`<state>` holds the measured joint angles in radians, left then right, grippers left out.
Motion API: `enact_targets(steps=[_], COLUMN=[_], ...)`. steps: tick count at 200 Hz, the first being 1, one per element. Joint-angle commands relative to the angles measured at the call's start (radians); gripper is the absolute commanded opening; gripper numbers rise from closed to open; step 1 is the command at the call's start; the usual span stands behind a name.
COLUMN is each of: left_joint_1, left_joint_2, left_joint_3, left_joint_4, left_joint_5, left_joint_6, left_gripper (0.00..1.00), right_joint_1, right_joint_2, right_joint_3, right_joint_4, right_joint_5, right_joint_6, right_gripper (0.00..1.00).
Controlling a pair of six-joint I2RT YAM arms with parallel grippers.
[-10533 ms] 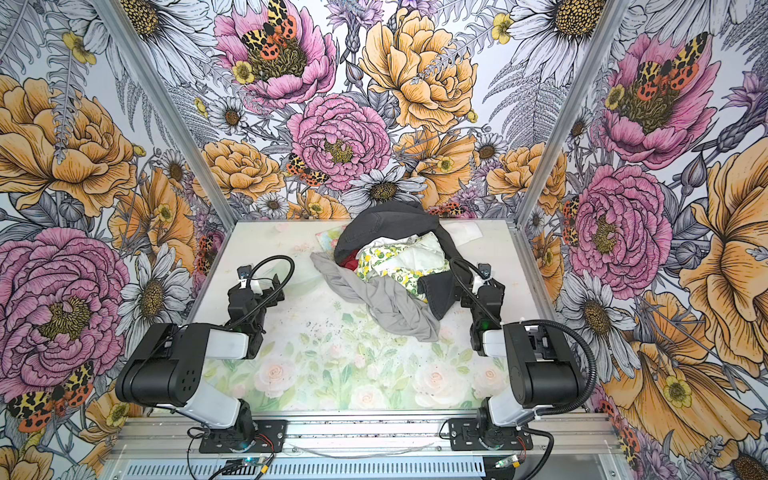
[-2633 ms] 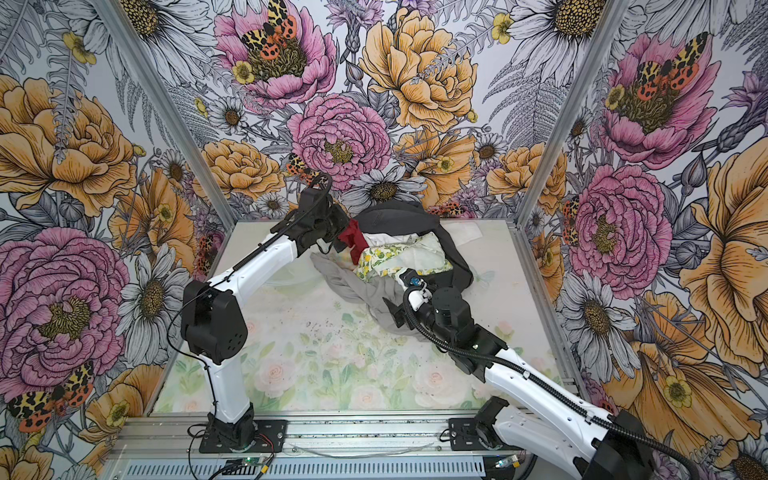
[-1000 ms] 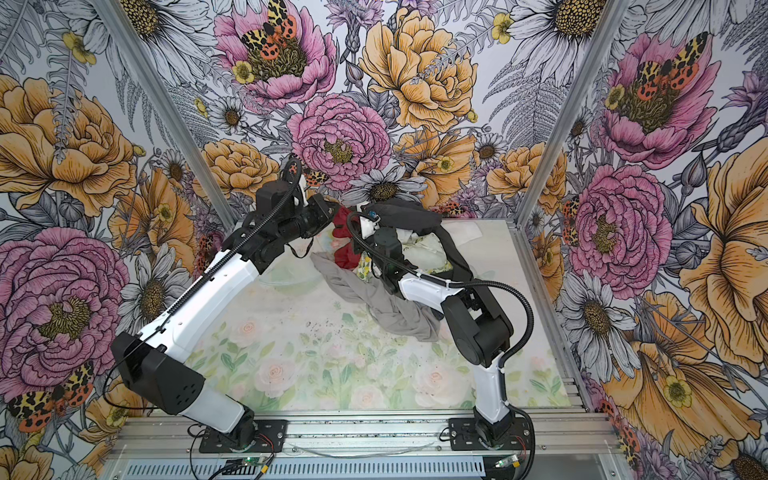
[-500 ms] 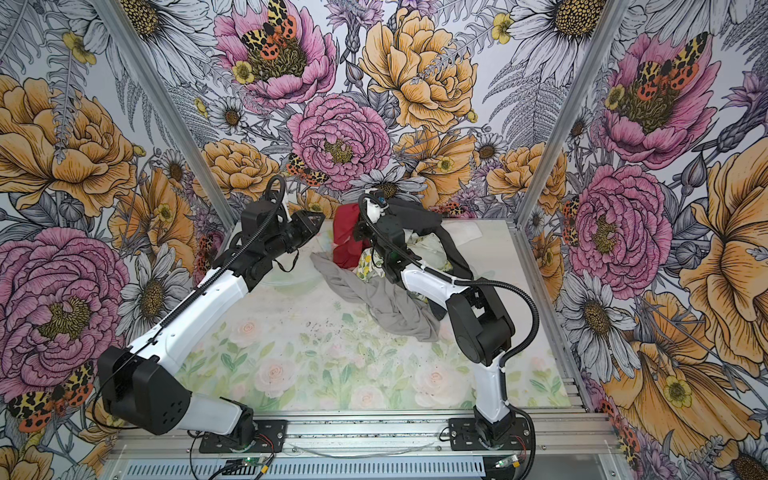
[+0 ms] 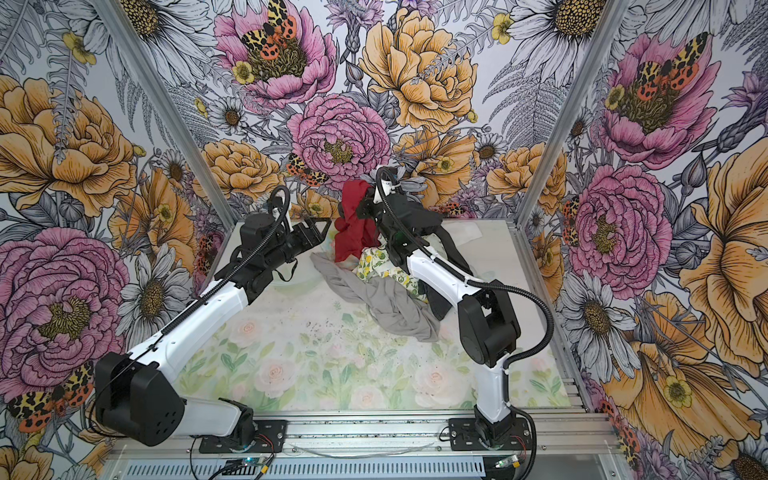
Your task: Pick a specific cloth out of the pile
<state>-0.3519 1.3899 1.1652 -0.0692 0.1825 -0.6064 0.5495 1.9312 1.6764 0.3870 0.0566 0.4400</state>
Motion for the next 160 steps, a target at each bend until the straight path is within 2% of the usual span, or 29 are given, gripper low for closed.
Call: enact_targets(steps=[1, 27, 59, 85, 144, 153, 160], left_joint_1=[-0.03, -0.062, -0.1, -0.14, -0.206, -0.208, -0.206], left_joint_2=[0.036, 0.068, 0.135, 0.214, 0.39, 0.419, 0.454], left_joint_3=[-0.035, -0.089, -0.084, -0.031, 0.128, 0.164, 0.19], left_joint_4=[0.058, 0.16, 0.25, 0.32, 0.476, 0.489, 0.488], left_joint_5=[0.029, 0.035, 0.037, 0.031, -0.084, -0.102, -0.128], left_joint_6=[0.123, 0.161, 0.192, 0.231, 0.319, 0.33, 0.332], left_gripper=[0.8, 0.8, 0.81, 0.82, 0.85, 0.78, 0.6], right_joint_1=[0.006, 0.006, 0.007, 0.007, 0.007, 0.007, 0.007], right_joint_2=[-0.093, -0.115, -0.178, -0.233, -0.294, -0.302, -0.307], right_joint_3=[0.096, 0.097, 0.043, -0.011, -0.102, -0.115, -0.124], right_joint_4=[0.052, 0.029, 0.016, 0.01, 0.026, 0.029, 0.026], right_joint_5=[0.007, 0.026, 0.051, 0.07, 0.082, 0.082, 0.084], right_joint_6=[0.031, 0.032, 0.023, 0.014, 0.044, 0.049, 0.049], right_gripper=[0.0, 0.0, 0.0, 0.0, 0.0, 0.0, 0.0])
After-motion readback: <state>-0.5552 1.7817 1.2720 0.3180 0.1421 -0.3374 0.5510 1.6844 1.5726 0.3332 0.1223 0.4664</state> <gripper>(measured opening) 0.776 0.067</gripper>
